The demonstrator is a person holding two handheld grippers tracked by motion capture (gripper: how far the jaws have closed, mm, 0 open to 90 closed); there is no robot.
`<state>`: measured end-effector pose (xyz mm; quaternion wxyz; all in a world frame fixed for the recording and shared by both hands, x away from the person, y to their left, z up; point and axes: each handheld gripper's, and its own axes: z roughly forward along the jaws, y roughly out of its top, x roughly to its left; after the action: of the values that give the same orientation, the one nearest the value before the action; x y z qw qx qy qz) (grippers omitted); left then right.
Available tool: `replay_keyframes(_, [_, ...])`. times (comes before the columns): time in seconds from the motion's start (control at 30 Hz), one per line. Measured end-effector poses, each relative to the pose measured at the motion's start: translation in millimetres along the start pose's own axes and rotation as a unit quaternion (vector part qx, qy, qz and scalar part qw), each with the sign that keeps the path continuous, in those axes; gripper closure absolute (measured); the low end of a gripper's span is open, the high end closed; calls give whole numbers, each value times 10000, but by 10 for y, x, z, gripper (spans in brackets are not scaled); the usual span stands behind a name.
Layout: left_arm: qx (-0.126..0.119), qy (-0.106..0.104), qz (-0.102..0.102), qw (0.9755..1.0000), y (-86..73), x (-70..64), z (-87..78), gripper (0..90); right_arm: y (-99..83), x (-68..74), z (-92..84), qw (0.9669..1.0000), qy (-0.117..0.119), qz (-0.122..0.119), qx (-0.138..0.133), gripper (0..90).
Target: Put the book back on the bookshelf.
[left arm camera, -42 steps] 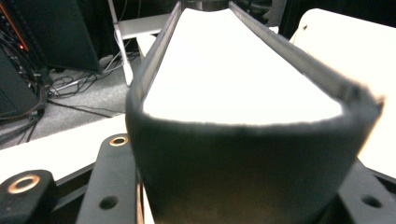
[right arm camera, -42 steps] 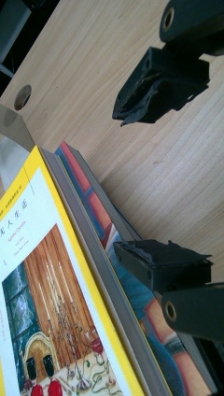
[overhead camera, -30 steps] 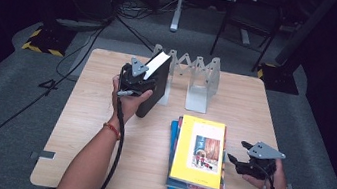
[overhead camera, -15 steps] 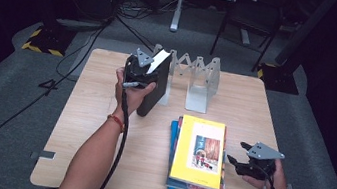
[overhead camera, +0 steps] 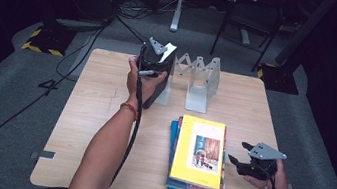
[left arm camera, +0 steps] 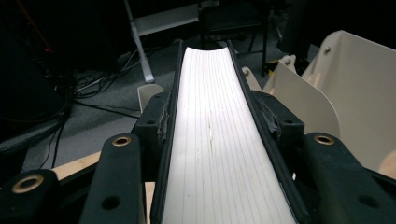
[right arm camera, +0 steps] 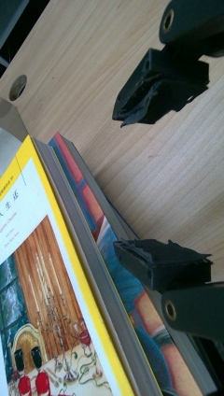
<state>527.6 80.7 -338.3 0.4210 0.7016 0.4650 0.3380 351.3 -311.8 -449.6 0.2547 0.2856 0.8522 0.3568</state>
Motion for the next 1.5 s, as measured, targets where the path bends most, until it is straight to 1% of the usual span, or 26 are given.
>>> replay_keyframes(0.17, [-63, 43, -88, 9999, 76, 52, 63, 518, -4, 0, 3, 10000, 17, -11, -10, 316])
replay_keyframes(0.33, [-160, 65, -110, 9998, 127, 46, 130, 518, -8, -3, 7, 10000, 14, 0, -4, 316])
replay_keyframes(0.4, [-139, 94, -56, 9998, 107, 40, 165, 518, -7, 0, 2, 10000, 16, -6, -10, 316])
replay_keyframes(0.5, [-109, 100, -188, 9997, 31, 65, 221, 518, -5, 1, -1, 10000, 12, -24, -18, 317])
replay_keyframes(0.53, [-196, 127, -259, 9994, 9, 83, 220, 516, -5, 1, -2, 10000, 13, -19, -15, 317])
replay_keyframes(0.57, [-203, 116, -325, 9992, -3, 104, 218, 516, -5, 1, -3, 10000, 16, -20, -16, 317])
replay_keyframes(0.6, [-206, 108, -339, 9992, -9, 119, 217, 516, -5, 2, -3, 10000, 15, -27, -15, 317])
replay_keyframes(0.7, [-180, 153, -272, 9994, -13, 114, 215, 510, -6, -1, 4, 10000, 17, -25, -3, 317])
replay_keyframes(0.8, [-118, 236, -120, 9996, -23, 108, 212, 497, -2, 9, 9, 10000, 32, -51, 22, 317])
replay_keyframes(0.83, [-88, 212, -119, 9997, -27, 112, 210, 496, 0, 13, 11, 10000, 23, -71, 9, 317])
replay_keyframes(0.87, [-99, 209, -67, 9997, -42, 116, 207, 492, 1, 16, 11, 10000, 29, -79, 5, 317])
replay_keyframes(1.1, [-120, 219, -65, 9997, -48, 108, 205, 487, 2, 25, 15, 9999, 55, -88, 23, 317])
replay_keyframes(1.2, [-112, 193, -46, 9997, -47, 115, 207, 482, 0, 22, 19, 9999, 54, -83, 28, 317])
replay_keyframes(1.3, [-113, 164, -66, 9998, -54, 115, 202, 473, 1, 27, 18, 9999, 58, -90, 42, 317])
replay_keyframes(1.4, [-152, 197, -92, 9996, -70, 98, 198, 461, 4, 32, 20, 9999, 64, -99, 48, 317])
replay_keyframes(1.5, [-121, 206, -17, 9997, -88, 87, 195, 439, 3, 34, 26, 9999, 76, -102, 62, 316])
